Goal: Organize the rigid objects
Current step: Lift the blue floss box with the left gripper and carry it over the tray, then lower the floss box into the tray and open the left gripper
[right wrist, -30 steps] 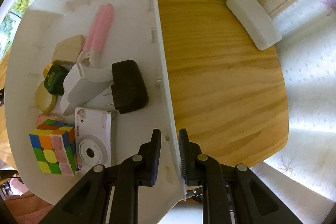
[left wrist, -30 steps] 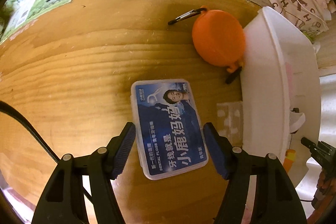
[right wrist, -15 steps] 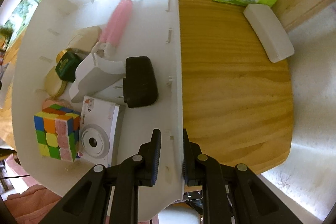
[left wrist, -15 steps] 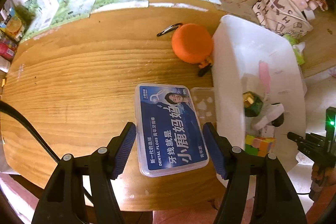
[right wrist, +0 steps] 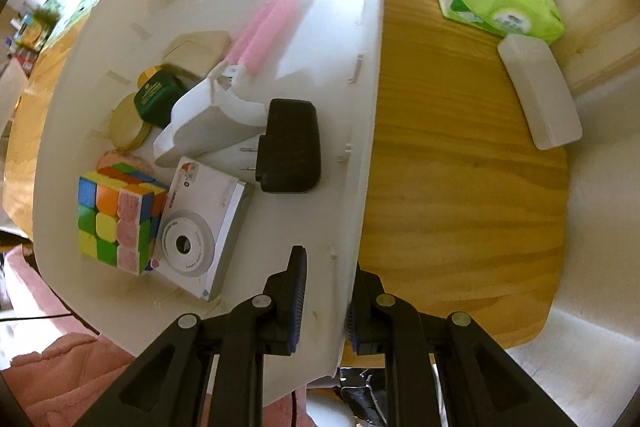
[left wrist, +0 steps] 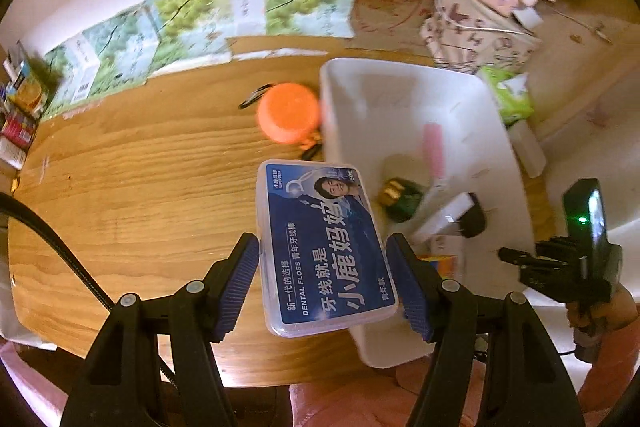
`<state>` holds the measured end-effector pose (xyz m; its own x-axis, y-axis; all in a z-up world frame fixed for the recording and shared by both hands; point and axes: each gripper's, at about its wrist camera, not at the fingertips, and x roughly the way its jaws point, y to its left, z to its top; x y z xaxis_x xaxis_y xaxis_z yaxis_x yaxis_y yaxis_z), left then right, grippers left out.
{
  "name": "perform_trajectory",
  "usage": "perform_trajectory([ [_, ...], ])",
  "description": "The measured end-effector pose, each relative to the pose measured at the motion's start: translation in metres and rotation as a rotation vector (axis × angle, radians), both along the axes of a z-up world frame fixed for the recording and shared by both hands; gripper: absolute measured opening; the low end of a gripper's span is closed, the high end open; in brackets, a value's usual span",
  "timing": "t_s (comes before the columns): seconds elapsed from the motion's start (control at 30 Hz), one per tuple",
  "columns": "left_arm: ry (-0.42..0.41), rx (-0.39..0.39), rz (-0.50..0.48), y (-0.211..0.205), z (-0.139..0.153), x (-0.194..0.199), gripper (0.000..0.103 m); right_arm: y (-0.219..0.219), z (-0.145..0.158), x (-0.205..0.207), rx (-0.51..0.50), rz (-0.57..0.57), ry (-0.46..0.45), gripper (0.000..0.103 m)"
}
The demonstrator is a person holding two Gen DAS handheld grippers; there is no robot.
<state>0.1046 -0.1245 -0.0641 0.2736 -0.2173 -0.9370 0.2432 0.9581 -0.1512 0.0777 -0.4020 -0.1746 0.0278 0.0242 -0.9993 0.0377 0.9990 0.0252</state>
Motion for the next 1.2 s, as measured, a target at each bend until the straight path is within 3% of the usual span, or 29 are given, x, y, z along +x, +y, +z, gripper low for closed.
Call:
perform_trajectory([
  [0.3,-0.032,-0.035,-0.076,-0.051,0.010,-0.015,0.069,0.003,-0.003,0.001,0.011,0.094,-0.003,0.016],
  [0.7,0.020,-0.076,-0.127,-0.105,-0.009,-0.022,0.067,-0.002,-0.008,0.002,0.050,0.165,0.003,0.011],
  [0.73,0.022,-0.077,-0.127,-0.107,-0.010,-0.023,0.055,-0.001,-0.008,0.002,0.052,0.170,0.004,0.011],
  [0.87,0.045,-0.121,-0.123,-0.115,-0.015,-0.021,0.054,-0.006,-0.012,0.004,0.074,0.173,0.008,0.011],
  [1.2,0.030,-0.125,-0.140,-0.120,-0.014,-0.021,0.054,-0.010,-0.017,0.006,0.067,0.174,0.015,0.011],
])
